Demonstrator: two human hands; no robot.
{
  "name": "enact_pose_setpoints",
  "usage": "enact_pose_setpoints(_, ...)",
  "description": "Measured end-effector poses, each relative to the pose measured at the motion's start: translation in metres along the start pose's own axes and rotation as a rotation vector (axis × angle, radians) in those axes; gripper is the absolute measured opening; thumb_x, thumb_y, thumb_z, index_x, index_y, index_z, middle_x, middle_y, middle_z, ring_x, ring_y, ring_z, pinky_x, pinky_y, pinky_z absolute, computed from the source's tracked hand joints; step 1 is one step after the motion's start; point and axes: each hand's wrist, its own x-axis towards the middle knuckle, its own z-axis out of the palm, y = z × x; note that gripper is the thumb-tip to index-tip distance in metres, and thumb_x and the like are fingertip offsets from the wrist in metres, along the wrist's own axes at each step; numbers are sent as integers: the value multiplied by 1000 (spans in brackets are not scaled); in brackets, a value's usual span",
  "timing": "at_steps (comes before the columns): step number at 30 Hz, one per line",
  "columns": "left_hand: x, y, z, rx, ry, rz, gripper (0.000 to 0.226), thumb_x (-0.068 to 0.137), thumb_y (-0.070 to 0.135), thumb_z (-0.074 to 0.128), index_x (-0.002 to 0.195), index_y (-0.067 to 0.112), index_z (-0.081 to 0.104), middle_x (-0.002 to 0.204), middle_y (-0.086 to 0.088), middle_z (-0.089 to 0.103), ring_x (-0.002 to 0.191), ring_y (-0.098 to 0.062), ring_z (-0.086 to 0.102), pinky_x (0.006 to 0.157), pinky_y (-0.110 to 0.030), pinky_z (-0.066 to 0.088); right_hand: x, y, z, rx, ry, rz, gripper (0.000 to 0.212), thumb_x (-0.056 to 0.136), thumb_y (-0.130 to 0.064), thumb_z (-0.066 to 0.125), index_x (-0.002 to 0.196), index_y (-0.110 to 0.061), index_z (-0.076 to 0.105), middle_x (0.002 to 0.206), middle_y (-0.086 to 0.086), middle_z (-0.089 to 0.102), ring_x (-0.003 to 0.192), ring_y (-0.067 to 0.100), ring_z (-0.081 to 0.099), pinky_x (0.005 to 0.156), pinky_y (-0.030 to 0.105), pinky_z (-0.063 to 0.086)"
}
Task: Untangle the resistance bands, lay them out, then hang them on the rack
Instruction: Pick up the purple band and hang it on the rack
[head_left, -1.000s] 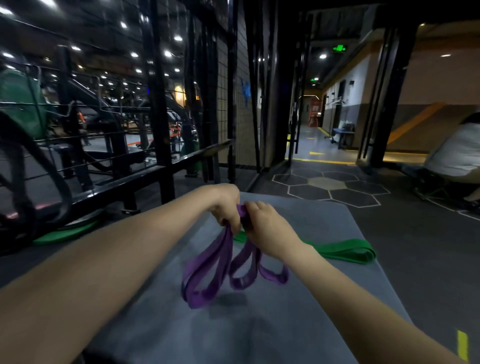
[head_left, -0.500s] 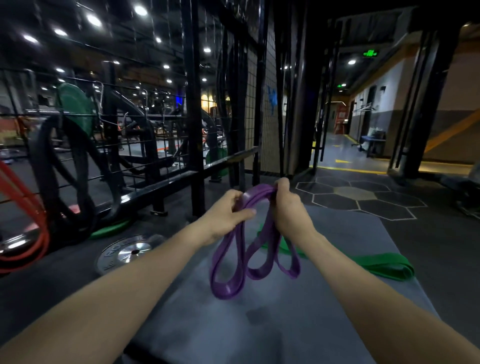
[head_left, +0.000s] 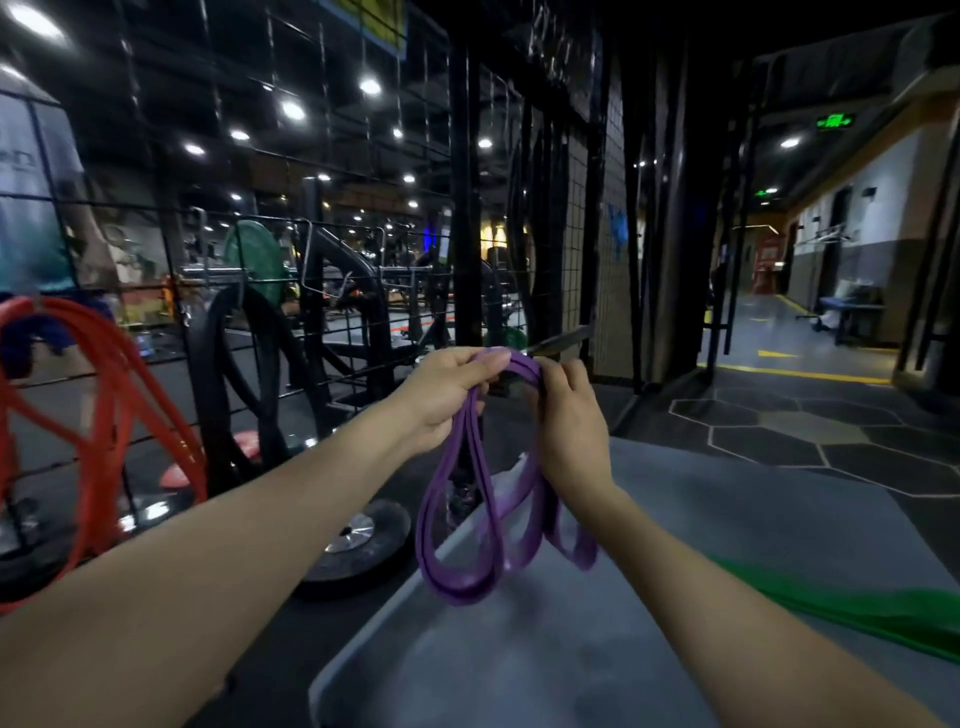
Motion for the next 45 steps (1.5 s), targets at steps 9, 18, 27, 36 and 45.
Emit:
enact_pose_setpoints(9,25,23,-46,400,221,55,55,76,-3,70,124,10,45,97,-9,59,76,-18,60,74,-32,53,69,-28,41,97,4,-33,22,97,-17,42,112,-9,56,110,8,53,93,27,55,75,42,48)
enact_pose_setpoints(18,61,52,-101,1122,462,439,52,73,18,69,117,17,42,106,-4,50,81,-16,55,68,-30,49,135,-54,92,316,6,-86,13,93,-20,51,102,-17,59,97,-2,63,84,17,59,73,35,47)
enact_pose_setpoints(27,79,76,-147,1274,762,515,15,74,20,66,84,22,56,90,6,55,77,-20,56,61,-29,42,181,-88,134,388,-61,-64,4,96,-24,48,99,-22,51,86,-4,60,71,12,57,55,22,38)
enact_pose_setpoints(36,96,69,-166,1320,885,369,15,77,9,62,87,19,55,100,-4,57,77,-20,48,66,-31,35,194,-102,167,422,-93,-40,20,92,-21,55,109,-27,66,93,-8,67,79,11,57,63,25,42)
enact_pose_setpoints(45,89,58,-164,1413,878,325,20,76,1,59,89,15,55,103,-9,54,93,-32,55,70,-36,40,151,-94,178,390,-49,-50,23,89,-23,59,110,-22,69,98,4,73,90,25,63,76,37,50)
